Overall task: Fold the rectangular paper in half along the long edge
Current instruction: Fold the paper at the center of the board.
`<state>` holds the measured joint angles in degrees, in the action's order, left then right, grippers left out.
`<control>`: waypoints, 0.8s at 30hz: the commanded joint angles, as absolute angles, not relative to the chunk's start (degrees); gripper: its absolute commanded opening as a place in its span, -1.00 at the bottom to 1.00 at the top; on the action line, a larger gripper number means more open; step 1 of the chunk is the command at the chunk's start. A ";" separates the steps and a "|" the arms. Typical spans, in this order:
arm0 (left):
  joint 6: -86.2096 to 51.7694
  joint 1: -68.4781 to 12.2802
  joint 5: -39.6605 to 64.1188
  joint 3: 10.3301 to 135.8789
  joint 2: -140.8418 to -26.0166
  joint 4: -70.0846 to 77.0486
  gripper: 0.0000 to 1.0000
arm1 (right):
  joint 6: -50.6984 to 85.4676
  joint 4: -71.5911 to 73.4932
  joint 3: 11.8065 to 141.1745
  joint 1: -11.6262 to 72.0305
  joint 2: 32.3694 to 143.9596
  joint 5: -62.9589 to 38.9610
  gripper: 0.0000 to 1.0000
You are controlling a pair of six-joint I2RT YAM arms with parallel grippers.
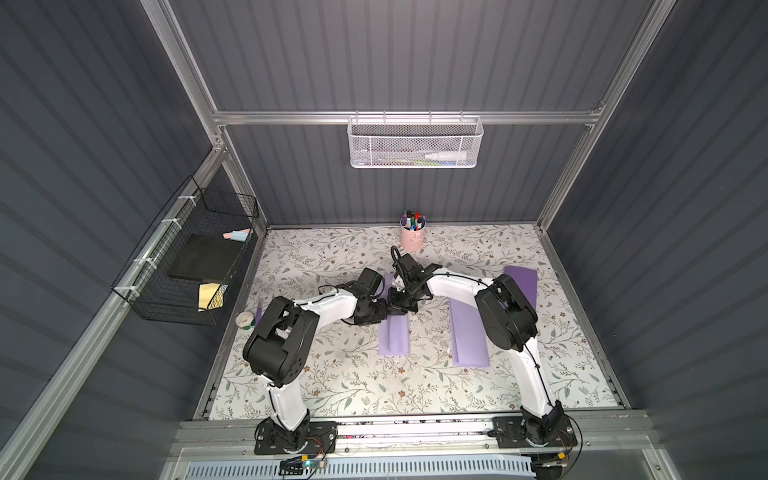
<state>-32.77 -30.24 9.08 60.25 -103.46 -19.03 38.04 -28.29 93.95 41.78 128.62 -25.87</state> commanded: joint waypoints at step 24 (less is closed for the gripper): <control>-33.76 -29.82 7.82 58.79 -102.84 -24.32 -0.93 | 38.23 -26.89 90.46 42.20 129.31 -26.41 -0.42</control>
<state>-33.10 -30.22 9.13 60.25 -103.33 -19.14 37.95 -25.06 92.68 41.93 128.18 -27.90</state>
